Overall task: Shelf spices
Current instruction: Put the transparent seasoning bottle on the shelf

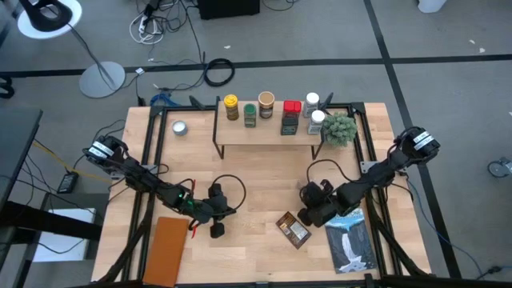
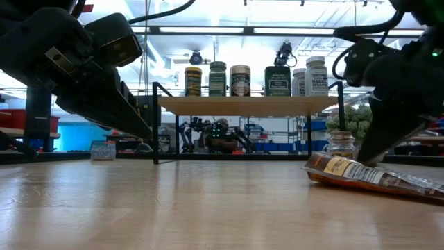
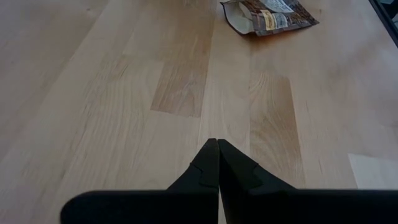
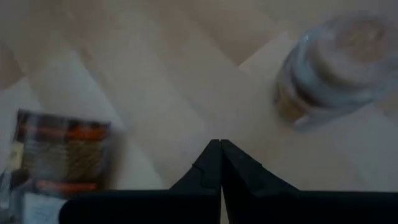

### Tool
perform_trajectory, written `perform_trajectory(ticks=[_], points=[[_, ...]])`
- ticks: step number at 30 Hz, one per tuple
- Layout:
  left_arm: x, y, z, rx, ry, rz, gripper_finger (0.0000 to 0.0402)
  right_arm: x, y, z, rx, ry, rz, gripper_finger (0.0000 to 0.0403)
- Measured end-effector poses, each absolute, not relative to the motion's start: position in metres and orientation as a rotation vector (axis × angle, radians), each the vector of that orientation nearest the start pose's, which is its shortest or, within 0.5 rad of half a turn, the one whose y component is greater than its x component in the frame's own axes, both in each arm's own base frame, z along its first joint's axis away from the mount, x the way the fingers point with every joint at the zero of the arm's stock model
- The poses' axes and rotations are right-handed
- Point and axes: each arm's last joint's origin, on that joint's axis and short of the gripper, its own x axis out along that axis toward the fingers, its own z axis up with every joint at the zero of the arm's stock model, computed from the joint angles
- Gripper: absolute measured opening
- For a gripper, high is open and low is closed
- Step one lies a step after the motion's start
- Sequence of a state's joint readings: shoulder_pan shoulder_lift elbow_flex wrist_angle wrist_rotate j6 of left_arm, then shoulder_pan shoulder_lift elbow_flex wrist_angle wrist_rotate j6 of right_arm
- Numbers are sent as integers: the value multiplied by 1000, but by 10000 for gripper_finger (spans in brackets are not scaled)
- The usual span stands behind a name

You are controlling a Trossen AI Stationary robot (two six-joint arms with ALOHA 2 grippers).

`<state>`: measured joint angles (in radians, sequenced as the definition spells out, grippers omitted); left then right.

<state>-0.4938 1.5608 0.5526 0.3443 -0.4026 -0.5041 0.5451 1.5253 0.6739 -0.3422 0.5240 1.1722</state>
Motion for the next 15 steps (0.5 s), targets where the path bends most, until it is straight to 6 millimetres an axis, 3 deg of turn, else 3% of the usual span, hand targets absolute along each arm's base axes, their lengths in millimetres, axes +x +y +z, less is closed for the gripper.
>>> perform_trajectory(ticks=[8, 15], points=[[246, -120, 134, -202, 599, 64, 3, 212, 97, 134, 313, 856, -734, 0], [246, -120, 134, -203, 599, 64, 3, 197, 83, 131, 366, 923, -937, 0]])
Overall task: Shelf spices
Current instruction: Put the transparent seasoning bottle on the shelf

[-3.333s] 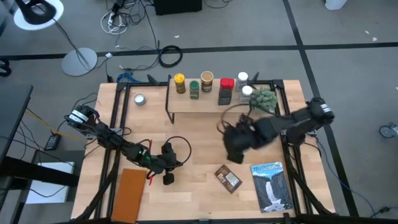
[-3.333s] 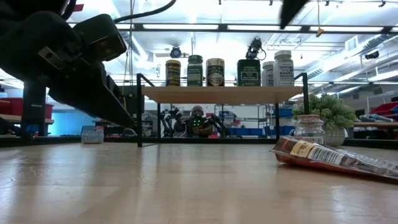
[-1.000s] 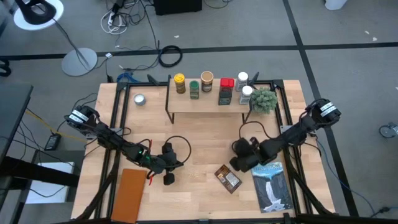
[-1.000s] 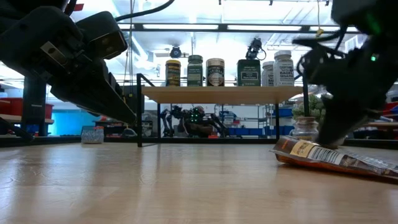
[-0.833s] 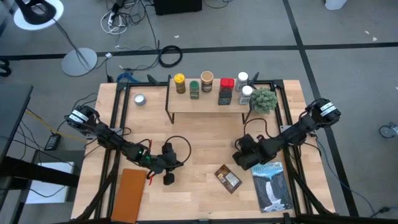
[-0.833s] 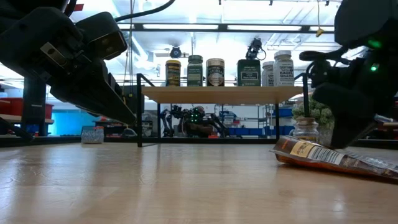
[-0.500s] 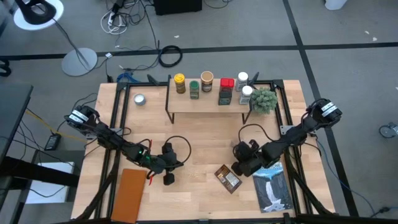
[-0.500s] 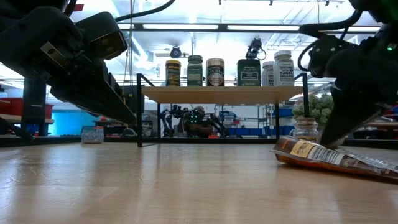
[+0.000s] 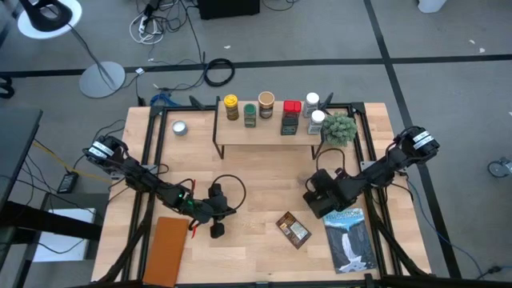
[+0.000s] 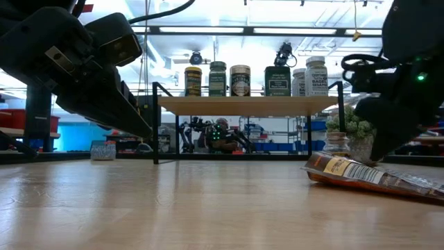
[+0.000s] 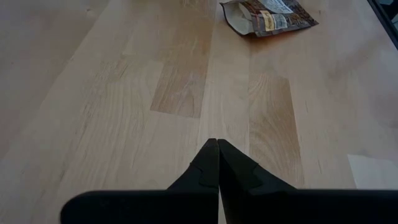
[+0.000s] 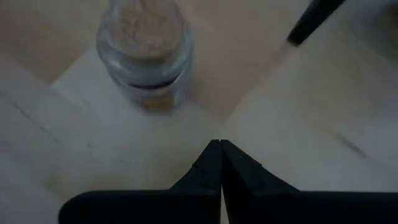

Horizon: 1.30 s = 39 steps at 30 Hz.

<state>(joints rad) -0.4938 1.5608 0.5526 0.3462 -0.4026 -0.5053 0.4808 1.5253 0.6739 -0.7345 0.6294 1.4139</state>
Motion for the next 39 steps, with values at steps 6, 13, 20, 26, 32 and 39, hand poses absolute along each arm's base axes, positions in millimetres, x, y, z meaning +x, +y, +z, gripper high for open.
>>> perform_trajectory(ticks=[6, 13, 20, 26, 32, 39], points=[[246, -120, 134, -203, 599, 64, 3, 200, 94, 129, 488, 1027, -823, 4], [246, -120, 134, -203, 599, 64, 3, 206, 102, 137, 591, 1111, -754, 15], [246, -120, 134, -203, 599, 64, 3, 213, 103, 146, 661, 1141, -755, 22], [246, -120, 134, -203, 599, 64, 3, 211, 105, 147, 662, 1144, -767, 42], [246, -120, 134, -206, 599, 65, 3, 207, 110, 147, 636, 1093, -796, 71], [246, -120, 134, -207, 598, 65, 3, 208, 104, 146, 819, 1068, -933, 114]])
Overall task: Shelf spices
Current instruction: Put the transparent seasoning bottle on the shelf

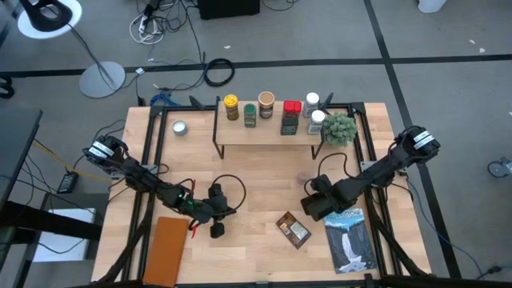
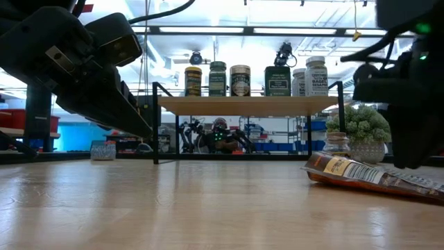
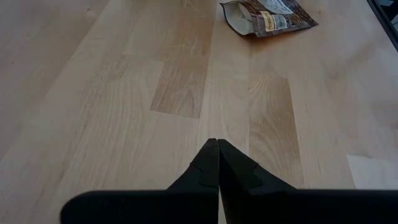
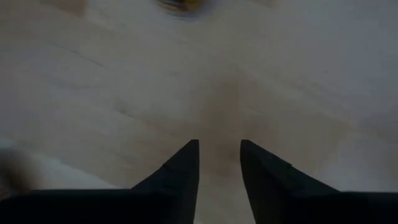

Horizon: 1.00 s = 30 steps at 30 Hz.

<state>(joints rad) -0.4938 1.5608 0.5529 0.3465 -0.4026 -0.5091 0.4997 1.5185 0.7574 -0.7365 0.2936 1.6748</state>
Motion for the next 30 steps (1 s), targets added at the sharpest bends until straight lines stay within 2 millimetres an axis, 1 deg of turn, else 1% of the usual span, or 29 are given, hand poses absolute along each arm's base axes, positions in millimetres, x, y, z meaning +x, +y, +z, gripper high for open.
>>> perform_trajectory(ticks=[4, 8, 12, 16, 20, 27, 30], points=[[246, -120, 134, -207, 598, 65, 3, 207, 98, 146, 852, 1125, -970, 131], [246, -120, 134, -207, 598, 65, 3, 210, 96, 146, 883, 1126, -966, 134], [246, -120, 134, -207, 598, 65, 3, 211, 93, 146, 874, 1104, -980, 136], [246, -120, 134, -208, 598, 65, 3, 211, 91, 146, 879, 1107, -990, 151], [246, -120, 134, -208, 598, 66, 3, 212, 90, 146, 867, 1119, -979, 181], [246, -120, 134, -209, 598, 65, 3, 212, 90, 146, 852, 1115, -972, 253], [246, -120, 134, -213, 598, 67, 3, 214, 91, 146, 884, 1103, -970, 279]])
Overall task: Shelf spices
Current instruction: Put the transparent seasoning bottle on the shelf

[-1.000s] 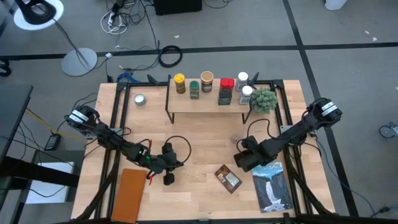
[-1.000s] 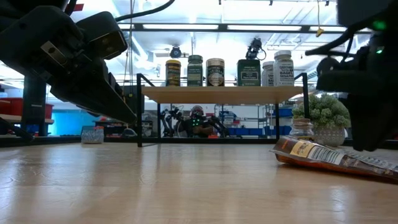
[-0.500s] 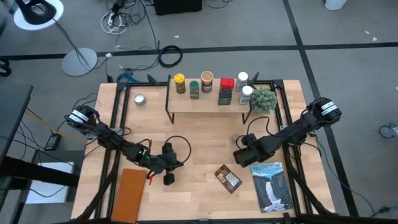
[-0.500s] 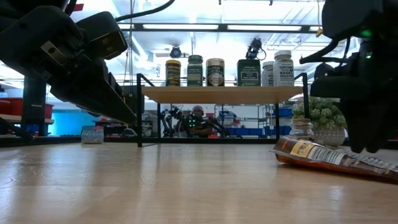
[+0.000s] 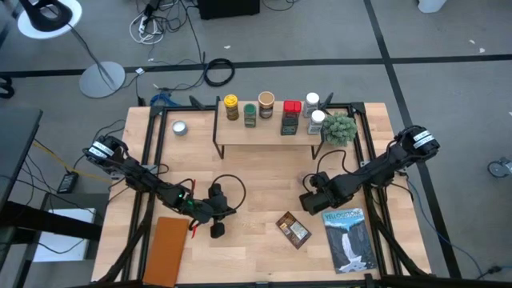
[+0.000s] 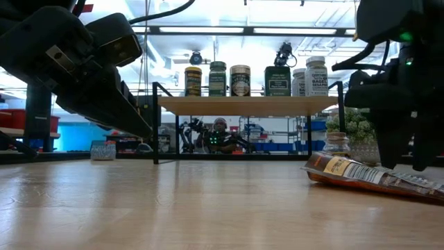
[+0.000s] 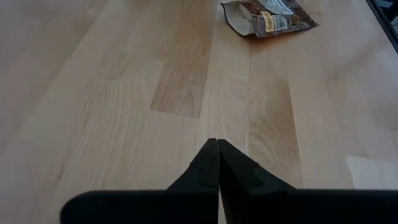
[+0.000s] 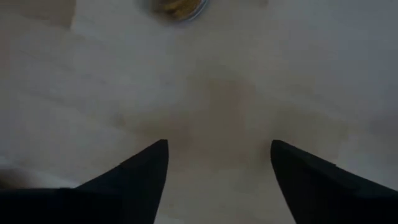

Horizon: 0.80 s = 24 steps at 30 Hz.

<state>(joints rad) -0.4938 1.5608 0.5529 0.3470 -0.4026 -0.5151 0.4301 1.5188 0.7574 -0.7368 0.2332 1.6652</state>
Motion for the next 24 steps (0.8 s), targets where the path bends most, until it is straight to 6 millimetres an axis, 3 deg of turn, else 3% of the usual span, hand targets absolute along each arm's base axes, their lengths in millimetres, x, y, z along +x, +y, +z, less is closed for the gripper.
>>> perform_trajectory(ticks=[7, 14, 19, 24], points=[[246, -120, 134, -233, 597, 72, 3, 224, 96, 154, 956, 1110, -891, 307], [246, -120, 134, -234, 597, 73, 3, 245, 97, 199, 844, 1064, -852, 307], [246, -120, 134, -254, 596, 79, 3, 252, 80, 227, 817, 1047, -967, 307], [246, -120, 134, -256, 596, 79, 3, 258, 51, 231, 950, 1039, -1089, 307]])
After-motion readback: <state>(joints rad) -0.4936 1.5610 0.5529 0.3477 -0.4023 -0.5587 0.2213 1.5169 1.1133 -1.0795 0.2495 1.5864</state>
